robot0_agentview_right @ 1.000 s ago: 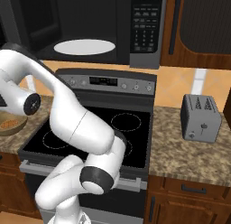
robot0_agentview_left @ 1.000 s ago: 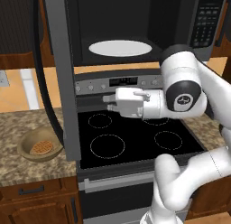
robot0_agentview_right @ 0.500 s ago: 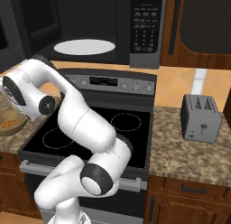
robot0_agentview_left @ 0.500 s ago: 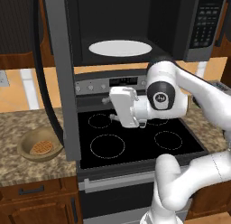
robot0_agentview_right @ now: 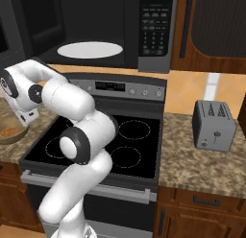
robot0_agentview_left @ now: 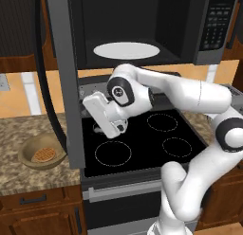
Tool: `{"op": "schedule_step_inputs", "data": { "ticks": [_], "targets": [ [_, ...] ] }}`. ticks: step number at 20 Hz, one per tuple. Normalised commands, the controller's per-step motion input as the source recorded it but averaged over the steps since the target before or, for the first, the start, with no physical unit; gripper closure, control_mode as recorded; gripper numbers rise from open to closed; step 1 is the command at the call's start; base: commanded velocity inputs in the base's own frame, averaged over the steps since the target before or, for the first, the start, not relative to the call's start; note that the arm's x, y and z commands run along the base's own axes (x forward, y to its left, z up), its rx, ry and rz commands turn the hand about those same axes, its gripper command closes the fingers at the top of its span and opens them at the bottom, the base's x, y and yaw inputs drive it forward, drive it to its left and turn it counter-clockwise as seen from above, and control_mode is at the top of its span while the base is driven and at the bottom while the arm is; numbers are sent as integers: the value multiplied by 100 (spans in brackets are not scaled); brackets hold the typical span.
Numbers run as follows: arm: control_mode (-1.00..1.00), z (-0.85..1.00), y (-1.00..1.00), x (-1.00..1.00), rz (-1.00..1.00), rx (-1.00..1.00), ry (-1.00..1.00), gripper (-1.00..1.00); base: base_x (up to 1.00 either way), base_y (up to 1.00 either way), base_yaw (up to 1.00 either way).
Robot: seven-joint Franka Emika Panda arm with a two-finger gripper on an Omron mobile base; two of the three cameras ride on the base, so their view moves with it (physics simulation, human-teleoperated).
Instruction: Open the microwave, place the bowl with waffle inside the microwave, then close the microwave door and turn it on.
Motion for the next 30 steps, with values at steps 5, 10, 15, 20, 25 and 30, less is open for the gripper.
{"op": "schedule_step_inputs", "data": {
  "ticks": [5,10,15,20,25,30],
  "targets": [
    [-100,-70,11,48,8,-8,42,-100,0,0,0],
    [-100,-44,27,38,6,-6,27,-100,0,0,0],
    [-100,-8,36,72,5,0,34,-100,0,0,0],
    [-100,-8,70,84,3,-2,33,-100,0,0,0],
    [-100,0,60,87,0,-3,28,-100,0,0,0],
    [-100,-26,38,66,0,-13,18,-100,0,0,0]
  ]
}}
